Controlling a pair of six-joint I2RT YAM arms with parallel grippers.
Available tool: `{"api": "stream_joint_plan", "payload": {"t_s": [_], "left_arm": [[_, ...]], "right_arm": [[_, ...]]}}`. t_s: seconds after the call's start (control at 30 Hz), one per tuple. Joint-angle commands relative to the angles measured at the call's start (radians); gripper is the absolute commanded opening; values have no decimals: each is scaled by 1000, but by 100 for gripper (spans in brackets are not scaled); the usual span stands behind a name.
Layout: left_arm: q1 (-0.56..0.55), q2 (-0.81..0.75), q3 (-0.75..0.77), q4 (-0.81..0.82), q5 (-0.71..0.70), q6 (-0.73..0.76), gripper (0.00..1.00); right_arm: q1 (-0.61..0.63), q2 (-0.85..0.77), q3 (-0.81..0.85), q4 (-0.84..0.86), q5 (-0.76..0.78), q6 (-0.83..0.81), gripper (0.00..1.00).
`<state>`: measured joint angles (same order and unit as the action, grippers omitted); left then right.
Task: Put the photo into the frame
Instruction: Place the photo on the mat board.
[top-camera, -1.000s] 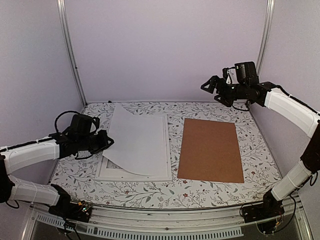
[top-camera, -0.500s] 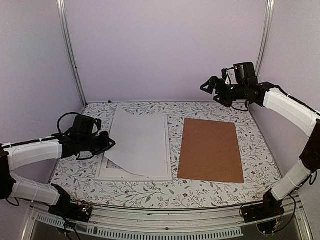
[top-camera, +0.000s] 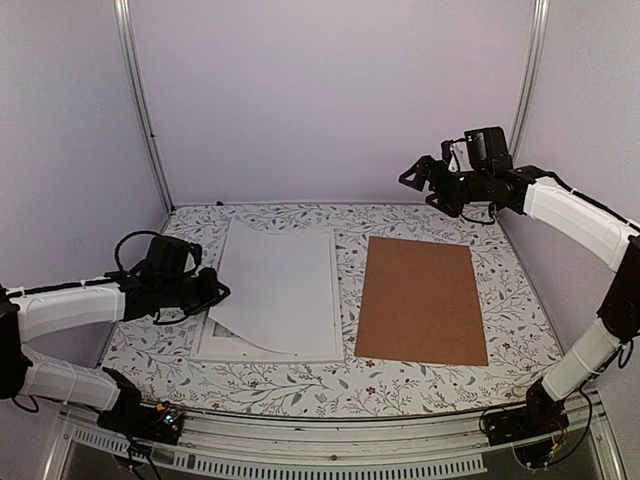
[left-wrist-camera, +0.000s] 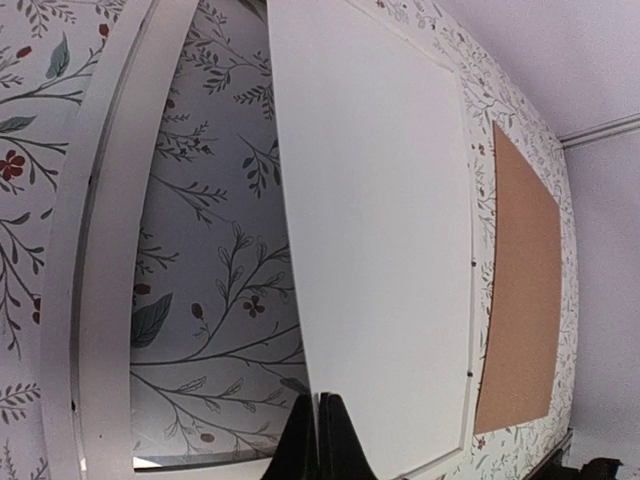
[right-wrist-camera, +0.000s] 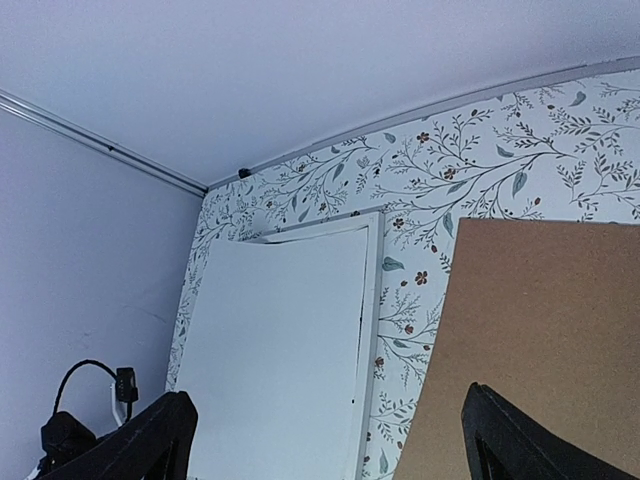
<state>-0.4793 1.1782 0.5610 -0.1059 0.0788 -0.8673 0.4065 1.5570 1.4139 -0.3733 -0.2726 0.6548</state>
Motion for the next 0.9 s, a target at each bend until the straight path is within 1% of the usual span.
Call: {"api": "stream_joint_plan", "payload": {"t_s": [0.0, 0.3, 0.5, 0.67, 0.8, 0.87], "left_arm": [[1, -12, -13, 26, -16, -6, 0], [-4, -26, -21, 17, -44, -10, 2], [-6, -23, -21, 9, -54, -11, 7], [-9, -19, -23, 11, -57, -14, 9], [-11, -20, -21, 5, -60, -14, 14], [-10, -21, -18, -3, -67, -13, 19]], "right_arm": [[-1, 5, -14, 16, -8, 2, 96], [-1, 8, -15, 17, -7, 2, 96], [-1, 15, -14, 20, -12, 2, 96], [0, 13, -15, 20, -10, 0, 96], [-1, 13, -14, 21, -10, 0, 96], [-1, 13, -15, 20, -10, 0, 96]]}}
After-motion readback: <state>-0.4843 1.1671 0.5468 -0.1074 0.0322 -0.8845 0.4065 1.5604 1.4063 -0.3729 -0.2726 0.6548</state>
